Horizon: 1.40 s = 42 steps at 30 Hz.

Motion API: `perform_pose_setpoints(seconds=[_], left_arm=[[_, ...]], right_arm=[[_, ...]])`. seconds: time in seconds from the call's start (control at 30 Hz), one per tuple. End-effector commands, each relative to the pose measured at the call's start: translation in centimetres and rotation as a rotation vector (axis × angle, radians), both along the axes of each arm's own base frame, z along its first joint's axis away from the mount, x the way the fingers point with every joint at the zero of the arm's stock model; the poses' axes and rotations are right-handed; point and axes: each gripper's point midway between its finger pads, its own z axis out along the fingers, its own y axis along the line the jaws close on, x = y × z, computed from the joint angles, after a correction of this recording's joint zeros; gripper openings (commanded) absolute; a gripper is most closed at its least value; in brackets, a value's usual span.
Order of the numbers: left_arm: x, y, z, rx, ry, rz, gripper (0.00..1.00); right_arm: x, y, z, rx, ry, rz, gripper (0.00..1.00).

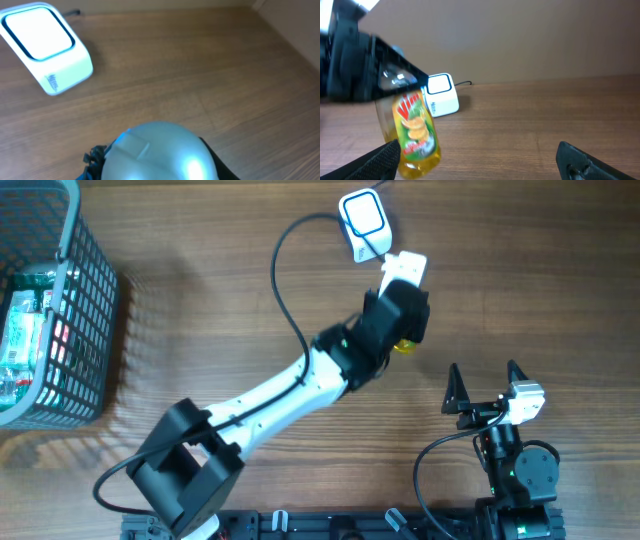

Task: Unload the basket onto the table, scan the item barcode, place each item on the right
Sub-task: 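Carry the yellow bottle with the left gripper toward the white scanner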

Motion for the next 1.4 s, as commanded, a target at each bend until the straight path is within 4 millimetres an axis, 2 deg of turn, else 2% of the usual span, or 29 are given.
perform_pose_setpoints(seconds=[0.0, 0.17, 0.4, 0.63, 0.73, 0.8, 0.97, 1.1, 1.23, 1.37], left_arm=[[-0.9, 0.1, -2.0, -0.03, -0.026, 0.026, 0.28], [-1.3, 0.1, -5.8, 0.028, 0.024, 0.015, 0.28], [-3.1, -1.0, -6.9, 0.052, 0.062, -0.041, 0.36], [-4.8, -1.1, -8.5, 0.104, 0.124, -0.085, 0.72], [-5.6, -1.8, -8.5, 0.089, 0.141, -0.127, 0.81], [-5.8, -2.0, -7.7, 0.083, 0.127, -0.14, 1.0], [-6.4, -1.9, -2.6, 0.019, 0.065, -0.18, 1.0], [-6.5, -0.7, -0.4, 0.009, 0.055, -0.166, 1.0], [-4.7, 1.2, 1.3, -0.02, 0.035, -0.121, 1.0], [-4.0, 2.9, 3.6, -0.031, 0.004, -0.263, 1.0]], right_arm=[[0.0, -0.4, 0.1, -0.009, -0.005, -0.019, 1.0], [0.0, -0.4, 0.1, -0.01, -0.005, -0.019, 1.0], [0.0, -0.4, 0.1, -0.009, -0.005, -0.019, 1.0], [0.0, -0.4, 0.1, -0.009, -0.005, -0.019, 1.0], [0.0, -0.4, 0.1, -0.009, -0.005, -0.019, 1.0], [0.0, -0.4, 0.1, -0.009, -0.005, -0.019, 1.0], [0.0, -0.4, 0.1, -0.01, -0.005, -0.019, 1.0], [0.0, -0.4, 0.1, -0.009, -0.005, -0.019, 1.0], [0.0, -0.4, 0.1, -0.009, -0.005, -0.019, 1.0], [0.0, -0.4, 0.1, -0.009, -0.005, -0.019, 1.0]])
